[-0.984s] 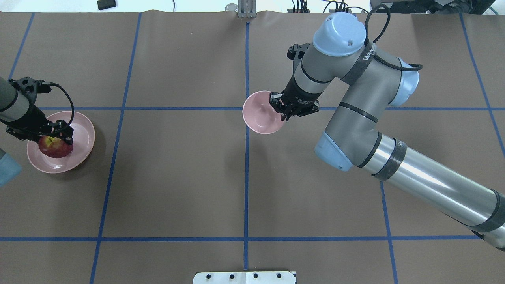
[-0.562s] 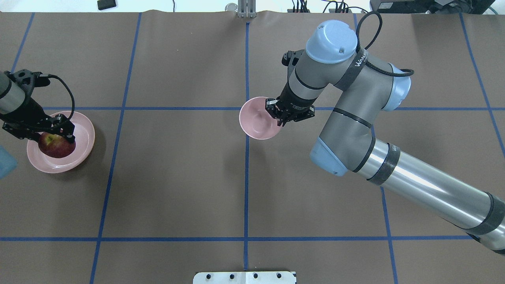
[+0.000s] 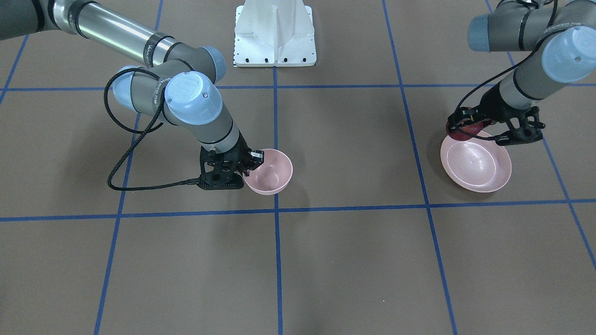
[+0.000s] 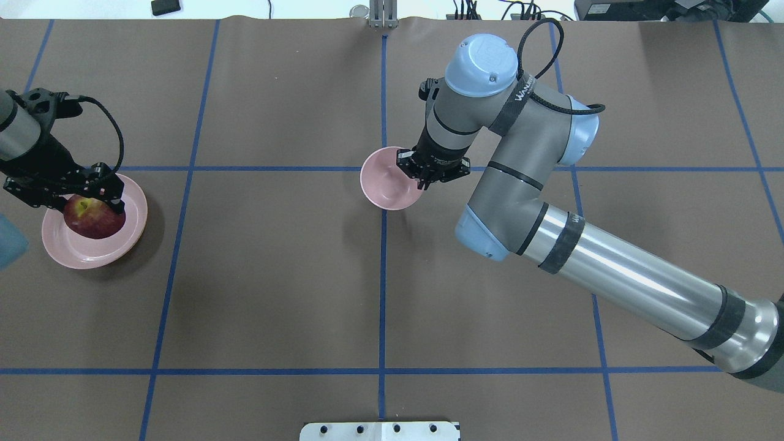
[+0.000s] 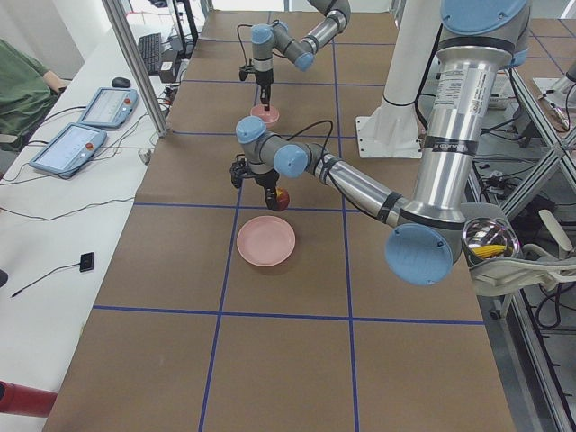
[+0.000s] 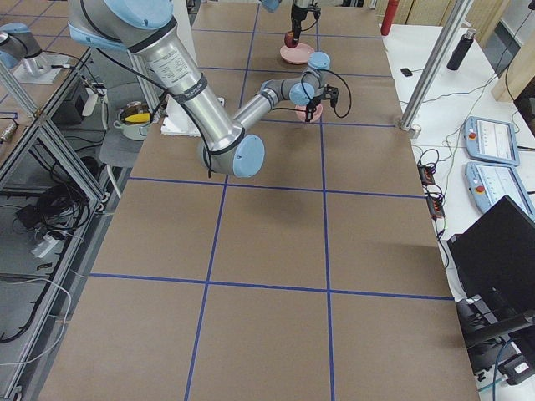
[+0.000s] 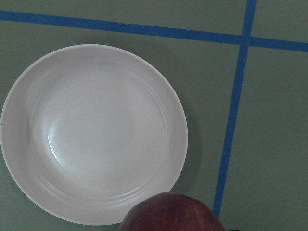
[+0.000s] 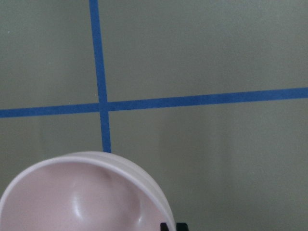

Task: Move apple from plate to bowl
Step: 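Close left gripper on red apple while right gripper drags bowl to center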

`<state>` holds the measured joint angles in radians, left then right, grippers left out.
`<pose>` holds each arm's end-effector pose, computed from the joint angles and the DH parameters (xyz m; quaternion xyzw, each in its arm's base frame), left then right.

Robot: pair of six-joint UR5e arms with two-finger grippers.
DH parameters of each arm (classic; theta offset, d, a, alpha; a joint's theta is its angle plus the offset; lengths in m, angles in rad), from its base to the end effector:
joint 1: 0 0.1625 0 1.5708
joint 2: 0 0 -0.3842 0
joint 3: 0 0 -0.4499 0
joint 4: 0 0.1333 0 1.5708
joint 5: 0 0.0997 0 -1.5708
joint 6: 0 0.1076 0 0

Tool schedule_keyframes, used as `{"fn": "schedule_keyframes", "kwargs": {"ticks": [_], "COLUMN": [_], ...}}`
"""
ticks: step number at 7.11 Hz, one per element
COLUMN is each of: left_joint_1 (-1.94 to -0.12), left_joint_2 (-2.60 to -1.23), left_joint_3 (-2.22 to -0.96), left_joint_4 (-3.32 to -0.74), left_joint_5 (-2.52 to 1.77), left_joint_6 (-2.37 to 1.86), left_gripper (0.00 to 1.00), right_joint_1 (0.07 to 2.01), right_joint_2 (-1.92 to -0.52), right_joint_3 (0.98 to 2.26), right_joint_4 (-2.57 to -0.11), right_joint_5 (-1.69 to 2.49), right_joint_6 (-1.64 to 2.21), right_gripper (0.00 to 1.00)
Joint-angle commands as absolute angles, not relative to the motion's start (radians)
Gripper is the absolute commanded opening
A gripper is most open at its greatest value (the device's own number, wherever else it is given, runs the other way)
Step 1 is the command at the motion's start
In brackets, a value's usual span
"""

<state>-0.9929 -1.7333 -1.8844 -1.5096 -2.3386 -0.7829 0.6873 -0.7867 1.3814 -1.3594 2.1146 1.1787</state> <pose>0.2702 -0.5216 0.3661 -0.0821 0.4050 -0.0161 0.9105 -0.5532 -0.5545 0.1743 -0.0178 -0.4511 0.0261 0.8919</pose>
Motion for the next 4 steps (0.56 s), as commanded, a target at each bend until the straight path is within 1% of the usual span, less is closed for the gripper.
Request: {"fn": "schedule_keyframes", "kwargs": {"ticks": [1, 2, 3, 4], "left_joint_1": [-0.993, -0.992, -0.992, -0.991], "left_joint_2": [-1.743, -1.743, -1.743, -1.755], "left_joint_3": [-1.888, -1.888, -1.891, -1.890], "left_joint_4": [-1.506, -1.506, -1.506, -1.506], "left_joint_5": [-2.339, -2.339, -2.339, -2.338], "left_joint_6": [-0.787, -0.787, -0.788, -0.810], "left_gripper": [0.00, 0.00, 0.00, 0.00], "right_joint_1": [0.687, 0.687, 0.687, 0.686], "right_joint_2": [-0.747, -0.746, -0.742, -0.742], "right_joint_3": [1.292, 1.290, 1.289, 1.287], "right_joint_4": [-1.292, -1.292, -1.290, -1.275], "right_joint_5": [2.108, 2.109, 2.109, 2.108], "right_joint_6": [1.180, 1.183, 1.183, 1.189], "right_gripper": [0.00, 0.00, 0.18, 0.59]}}
